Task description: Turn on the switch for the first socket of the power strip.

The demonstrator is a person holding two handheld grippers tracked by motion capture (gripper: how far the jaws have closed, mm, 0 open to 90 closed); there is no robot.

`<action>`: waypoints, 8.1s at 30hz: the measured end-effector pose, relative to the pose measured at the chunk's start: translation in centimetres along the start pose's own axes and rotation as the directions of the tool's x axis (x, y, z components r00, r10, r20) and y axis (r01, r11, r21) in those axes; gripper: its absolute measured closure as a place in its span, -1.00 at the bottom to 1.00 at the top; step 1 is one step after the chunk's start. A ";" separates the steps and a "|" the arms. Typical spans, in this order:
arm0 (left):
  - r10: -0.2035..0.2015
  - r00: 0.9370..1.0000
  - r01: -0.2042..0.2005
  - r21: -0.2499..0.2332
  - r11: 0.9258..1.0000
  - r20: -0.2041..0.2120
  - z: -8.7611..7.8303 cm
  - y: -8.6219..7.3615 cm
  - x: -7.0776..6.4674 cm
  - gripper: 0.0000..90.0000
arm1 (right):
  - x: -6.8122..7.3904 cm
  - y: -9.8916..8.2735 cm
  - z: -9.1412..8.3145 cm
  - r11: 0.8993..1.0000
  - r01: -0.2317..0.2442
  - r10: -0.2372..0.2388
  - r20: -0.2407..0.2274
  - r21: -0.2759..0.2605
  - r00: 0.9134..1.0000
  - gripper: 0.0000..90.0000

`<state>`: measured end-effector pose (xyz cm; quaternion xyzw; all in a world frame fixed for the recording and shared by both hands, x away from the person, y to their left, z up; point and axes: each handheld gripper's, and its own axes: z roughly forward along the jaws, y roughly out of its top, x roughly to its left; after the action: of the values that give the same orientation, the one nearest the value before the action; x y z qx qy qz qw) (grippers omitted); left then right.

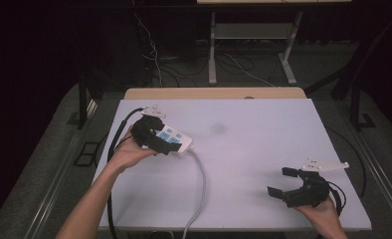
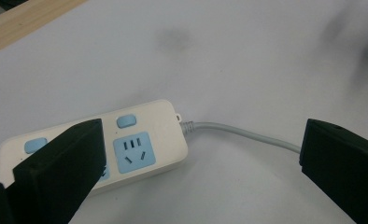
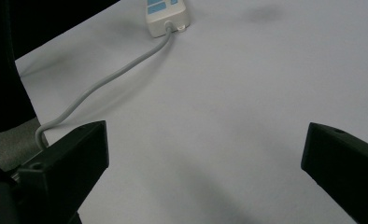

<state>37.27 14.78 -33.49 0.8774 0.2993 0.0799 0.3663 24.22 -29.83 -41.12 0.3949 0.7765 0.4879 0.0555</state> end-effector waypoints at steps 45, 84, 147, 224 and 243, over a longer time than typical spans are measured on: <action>-0.013 0.997 0.019 0.088 0.996 -0.071 4.3 3.0 4.9 -0.02 | -0.2 -0.2 -0.2 1.000 0.000 0.000 0.004 -0.007 1.000 -0.99; -0.046 0.998 0.052 0.201 0.978 -0.035 9.3 1.0 5.8 0.98 | -0.4 -0.3 -0.3 1.000 0.002 -0.002 0.004 -0.007 1.000 -0.99; -0.187 0.982 0.188 0.050 0.981 -0.031 8.6 -0.3 6.4 0.98 | -1.1 -0.2 -1.2 0.999 -0.011 0.012 0.026 -0.046 1.000 -0.99; -0.201 0.979 0.183 -0.274 0.944 -0.039 -2.6 -5.9 -2.5 -1.00 | -1.3 -0.4 -1.6 0.997 -0.037 0.038 0.022 -0.067 0.999 -0.99; -0.197 0.980 0.188 -0.285 0.940 -0.005 -0.8 -10.5 -5.6 -1.00 | -1.1 -0.5 -1.5 0.997 -0.034 0.035 0.021 -0.063 0.999 -0.99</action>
<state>27.52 17.76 -39.77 0.7811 0.3752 0.1001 0.4889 24.00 -31.77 -41.06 0.4116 0.7532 0.5086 0.0681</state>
